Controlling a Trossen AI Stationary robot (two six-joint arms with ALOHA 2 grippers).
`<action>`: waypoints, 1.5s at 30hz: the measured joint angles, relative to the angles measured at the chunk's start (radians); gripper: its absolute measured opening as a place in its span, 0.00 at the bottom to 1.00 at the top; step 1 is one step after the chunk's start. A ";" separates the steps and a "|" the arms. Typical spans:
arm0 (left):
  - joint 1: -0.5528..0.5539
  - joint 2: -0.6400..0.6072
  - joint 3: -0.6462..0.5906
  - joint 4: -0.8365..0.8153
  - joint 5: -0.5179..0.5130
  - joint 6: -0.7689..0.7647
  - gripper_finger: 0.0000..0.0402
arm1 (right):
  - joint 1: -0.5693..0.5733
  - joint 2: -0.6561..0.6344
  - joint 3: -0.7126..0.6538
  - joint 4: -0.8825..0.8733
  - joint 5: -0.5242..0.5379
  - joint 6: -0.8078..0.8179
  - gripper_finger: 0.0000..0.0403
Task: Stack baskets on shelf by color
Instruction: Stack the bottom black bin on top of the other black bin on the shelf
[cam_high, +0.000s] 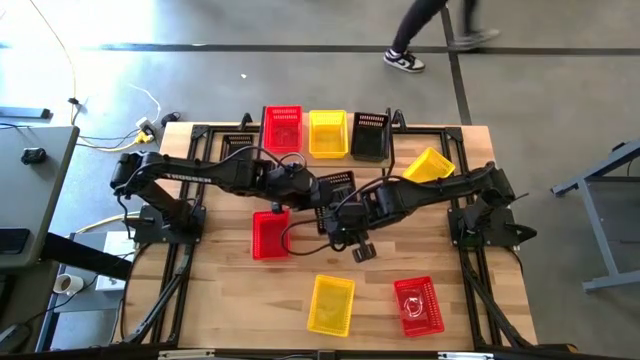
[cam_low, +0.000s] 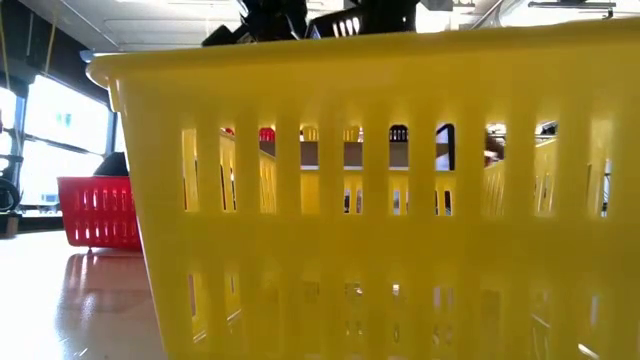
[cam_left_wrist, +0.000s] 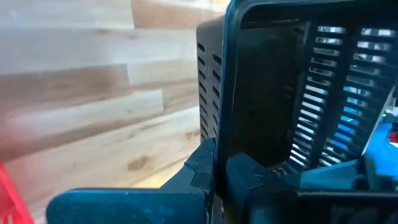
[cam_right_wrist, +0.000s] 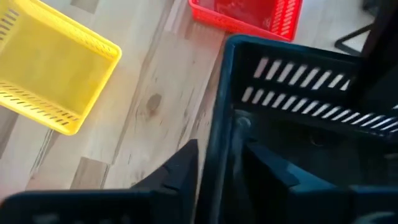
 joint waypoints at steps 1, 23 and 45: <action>0.001 0.000 0.000 -0.001 0.000 0.006 0.01 | -0.001 0.000 0.000 -0.002 0.000 0.007 0.23; 0.001 0.000 0.000 -0.002 0.019 0.281 0.23 | 0.000 -0.001 0.000 -0.019 -0.050 0.232 0.00; 0.161 -0.034 -0.001 -0.018 0.234 0.725 0.32 | 0.047 -0.001 0.003 -0.068 -0.025 0.573 0.00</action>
